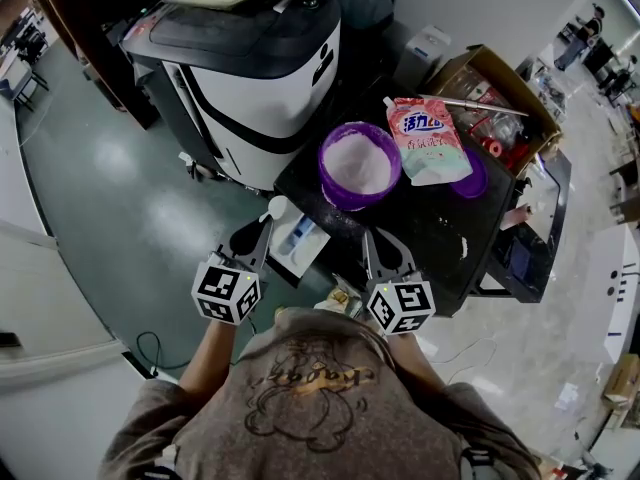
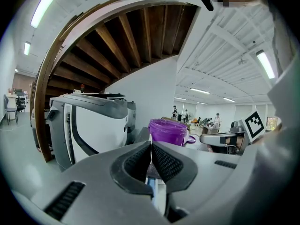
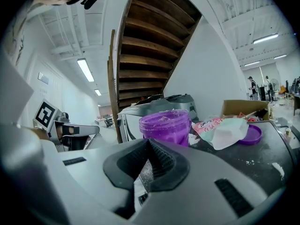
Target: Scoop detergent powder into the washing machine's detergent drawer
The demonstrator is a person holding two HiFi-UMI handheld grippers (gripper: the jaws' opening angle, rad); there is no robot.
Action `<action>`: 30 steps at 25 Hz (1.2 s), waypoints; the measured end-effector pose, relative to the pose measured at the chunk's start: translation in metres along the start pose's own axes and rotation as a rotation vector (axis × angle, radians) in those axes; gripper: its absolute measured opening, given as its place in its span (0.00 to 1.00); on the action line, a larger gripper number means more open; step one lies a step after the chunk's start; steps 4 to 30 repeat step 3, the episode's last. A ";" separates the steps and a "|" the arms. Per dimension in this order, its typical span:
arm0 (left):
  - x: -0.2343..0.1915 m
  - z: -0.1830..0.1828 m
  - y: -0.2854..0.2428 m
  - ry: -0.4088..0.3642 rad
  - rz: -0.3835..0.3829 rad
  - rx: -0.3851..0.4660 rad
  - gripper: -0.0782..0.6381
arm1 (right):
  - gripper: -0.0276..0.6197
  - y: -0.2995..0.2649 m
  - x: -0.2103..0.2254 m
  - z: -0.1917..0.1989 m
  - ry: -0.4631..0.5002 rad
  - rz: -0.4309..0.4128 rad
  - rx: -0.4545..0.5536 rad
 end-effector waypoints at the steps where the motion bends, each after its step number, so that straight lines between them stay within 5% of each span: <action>1: 0.000 0.000 0.000 0.000 0.000 0.000 0.14 | 0.04 0.000 0.000 0.000 0.000 -0.001 0.000; 30: 0.000 -0.001 0.000 0.000 0.001 -0.001 0.14 | 0.04 -0.001 -0.001 0.000 -0.001 -0.004 0.000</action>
Point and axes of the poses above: the fingertips, and each gripper's own axes: y backward along the fingers, x to its right, z out of its underside, the point moved 8 cm from there along y, backward along the fingers, and after that the axes turned 10 degrees about z, right-handed, at the moved point
